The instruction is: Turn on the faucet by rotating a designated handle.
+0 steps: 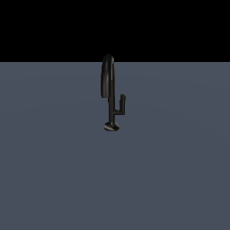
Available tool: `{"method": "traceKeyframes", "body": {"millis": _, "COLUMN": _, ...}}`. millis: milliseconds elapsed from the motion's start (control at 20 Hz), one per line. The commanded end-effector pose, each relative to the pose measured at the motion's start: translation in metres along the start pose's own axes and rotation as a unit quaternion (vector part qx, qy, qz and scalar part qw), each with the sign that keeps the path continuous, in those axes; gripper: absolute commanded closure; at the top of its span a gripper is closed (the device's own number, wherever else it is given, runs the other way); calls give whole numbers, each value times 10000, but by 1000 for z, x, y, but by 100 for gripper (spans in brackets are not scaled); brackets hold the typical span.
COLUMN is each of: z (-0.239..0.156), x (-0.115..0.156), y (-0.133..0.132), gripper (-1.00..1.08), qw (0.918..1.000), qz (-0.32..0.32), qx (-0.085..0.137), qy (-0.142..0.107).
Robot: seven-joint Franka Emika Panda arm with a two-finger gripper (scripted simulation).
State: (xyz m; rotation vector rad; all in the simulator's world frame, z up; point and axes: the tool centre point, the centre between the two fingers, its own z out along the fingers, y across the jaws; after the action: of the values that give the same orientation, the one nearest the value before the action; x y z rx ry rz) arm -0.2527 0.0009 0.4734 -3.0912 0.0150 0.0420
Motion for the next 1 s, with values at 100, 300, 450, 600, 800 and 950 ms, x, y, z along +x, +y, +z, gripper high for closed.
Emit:
{"method": "traceKeyframes", "body": {"millis": 100, "z": 0, "x": 1, "y": 0, "gripper": 108, "qw": 10000, "qz": 7, "qx": 6, "qy": -6}}
{"method": "traceKeyframes", "body": {"millis": 300, "z": 1, "x": 5, "y": -1, "gripper": 108, "qw": 10000, "qz": 61, "qx": 55, "qy": -55}}
{"method": "traceKeyframes", "body": {"millis": 450, "z": 1, "x": 11, "y": -2, "gripper": 108, "qw": 9998, "qz": 137, "qx": 125, "qy": -124}}
{"method": "traceKeyframes", "body": {"millis": 600, "z": 3, "x": 20, "y": -3, "gripper": 108, "qw": 9992, "qz": 246, "qx": 224, "qy": -222}}
{"method": "traceKeyframes", "body": {"millis": 800, "z": 5, "x": 36, "y": -5, "gripper": 108, "qw": 9974, "qz": 442, "qx": 403, "qy": -398}}
{"method": "traceKeyframes", "body": {"millis": 950, "z": 8, "x": 51, "y": -6, "gripper": 108, "qw": 9948, "qz": 628, "qx": 574, "qy": -567}}
